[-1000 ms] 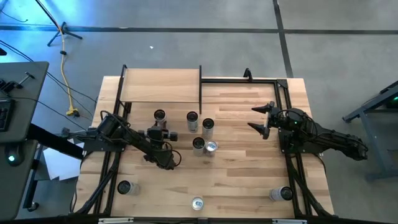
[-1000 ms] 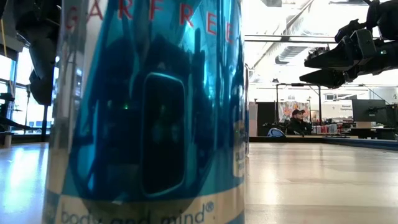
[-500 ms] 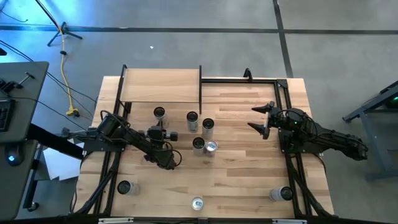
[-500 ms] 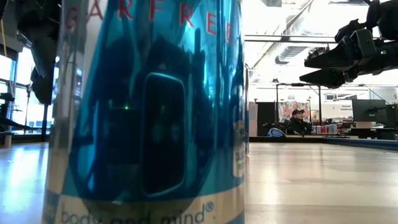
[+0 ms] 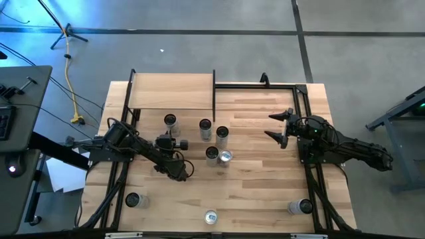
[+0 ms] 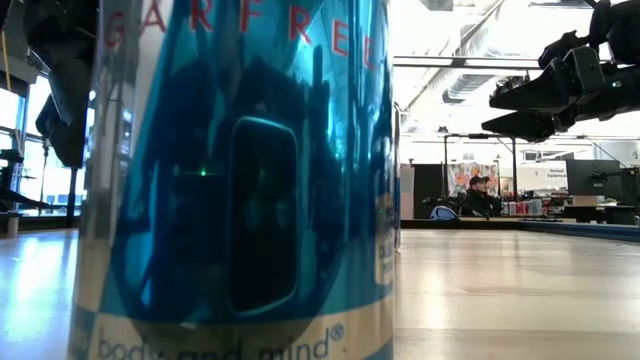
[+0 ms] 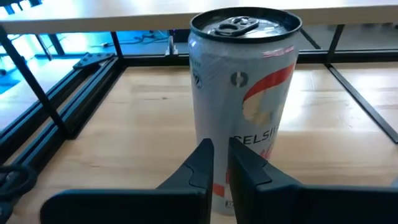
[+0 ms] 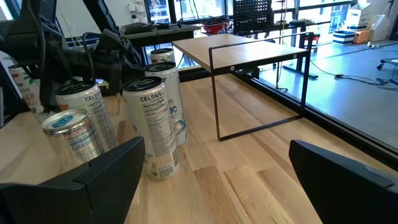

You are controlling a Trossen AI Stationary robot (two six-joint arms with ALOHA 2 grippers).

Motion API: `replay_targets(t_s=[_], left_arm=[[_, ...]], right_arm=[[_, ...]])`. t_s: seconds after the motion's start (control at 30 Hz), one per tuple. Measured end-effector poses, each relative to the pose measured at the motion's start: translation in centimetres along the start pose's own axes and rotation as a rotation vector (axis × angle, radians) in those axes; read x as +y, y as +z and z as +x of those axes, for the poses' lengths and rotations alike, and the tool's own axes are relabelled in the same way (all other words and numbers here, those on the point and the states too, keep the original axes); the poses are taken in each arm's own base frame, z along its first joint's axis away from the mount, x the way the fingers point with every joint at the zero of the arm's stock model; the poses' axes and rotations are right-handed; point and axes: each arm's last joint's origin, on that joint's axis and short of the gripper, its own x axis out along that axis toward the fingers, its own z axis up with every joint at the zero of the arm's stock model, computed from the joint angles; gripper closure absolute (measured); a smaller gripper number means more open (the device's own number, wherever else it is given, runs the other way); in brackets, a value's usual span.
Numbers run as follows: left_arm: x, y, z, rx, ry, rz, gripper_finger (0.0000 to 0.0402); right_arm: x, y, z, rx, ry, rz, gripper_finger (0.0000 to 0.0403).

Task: Place canned beverage on shelf
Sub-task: Put the top white pink soda can on the shelf

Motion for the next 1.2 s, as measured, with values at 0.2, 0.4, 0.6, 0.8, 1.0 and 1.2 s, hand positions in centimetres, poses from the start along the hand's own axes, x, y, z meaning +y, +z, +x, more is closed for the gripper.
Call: replay_targets(t_s=[0.2,0.4,0.6,0.8,1.0,1.2], left_arm=[[0.3,-0.3,-0.8,0.001,-0.029,-0.001,0.0332],[1.0,-0.8,-2.2,-0.010,-0.107,-0.017,0.0263],[1.7,-1.2,-3.4,-0.003,-0.153,-0.033,0.0202],[2.2,-1.4,-3.6,0.010,-0.153,-0.117,0.0163],[2.2,-1.4,-2.6,-0.036,-0.179,-0.112,0.0143],[2.0,-1.2,-2.1,-0.080,-0.244,-0.145,0.0126]], right_arm=[[0.0,0.0,0.0,0.000,0.000,0.000,0.0016],[0.0,0.0,0.0,-0.001,0.000,0.000,0.0016],[0.0,0.0,0.0,0.000,0.000,0.000,0.0016],[0.0,0.0,0.0,0.000,0.000,0.000,0.0016],[0.0,0.0,0.0,0.000,0.000,0.000,0.0016],[0.0,0.0,0.0,0.000,0.000,0.000,0.0016]])
